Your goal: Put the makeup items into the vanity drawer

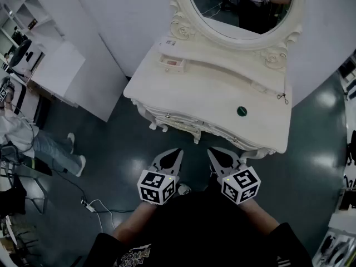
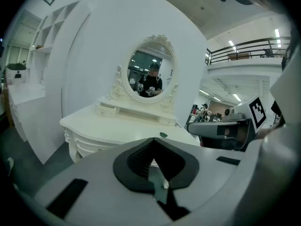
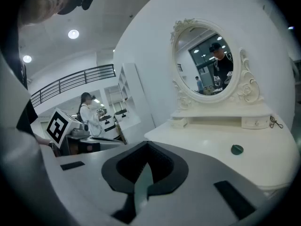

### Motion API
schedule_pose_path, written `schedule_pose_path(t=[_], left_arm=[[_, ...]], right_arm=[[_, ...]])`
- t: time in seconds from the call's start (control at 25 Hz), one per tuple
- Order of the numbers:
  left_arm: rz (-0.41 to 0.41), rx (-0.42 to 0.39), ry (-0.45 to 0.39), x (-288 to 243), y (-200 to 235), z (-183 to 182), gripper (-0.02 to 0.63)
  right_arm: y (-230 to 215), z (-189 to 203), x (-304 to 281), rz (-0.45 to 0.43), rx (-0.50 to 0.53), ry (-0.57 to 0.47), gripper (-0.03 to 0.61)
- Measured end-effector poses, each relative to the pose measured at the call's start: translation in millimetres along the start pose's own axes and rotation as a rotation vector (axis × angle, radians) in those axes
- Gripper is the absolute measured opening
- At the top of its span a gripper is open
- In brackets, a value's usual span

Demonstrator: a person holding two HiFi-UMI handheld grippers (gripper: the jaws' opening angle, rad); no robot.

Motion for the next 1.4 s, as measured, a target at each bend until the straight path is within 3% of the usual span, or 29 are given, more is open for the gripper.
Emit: schedule_pose_path(t=[0.8, 1.4], left_arm=[[0.009, -0.008, 0.000, -1, -3, -2, 0.008], [0.025, -0.004, 0.024, -28, -1, -6, 0.008]], right_arm=[[-2, -3, 4, -0.011, 0.012, -0.025, 0.029], [-65, -25, 10, 0.103, -0.038, -0.061, 0.029]])
Point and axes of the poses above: the fingertips, and each gripper's own axes: x backward along the fingers, y to its left, z out of its underside, the point moved 5 cm from there along x, backward along the fingers, and after that the axes turned 11 degrees about -x, right-handed, at the moved point
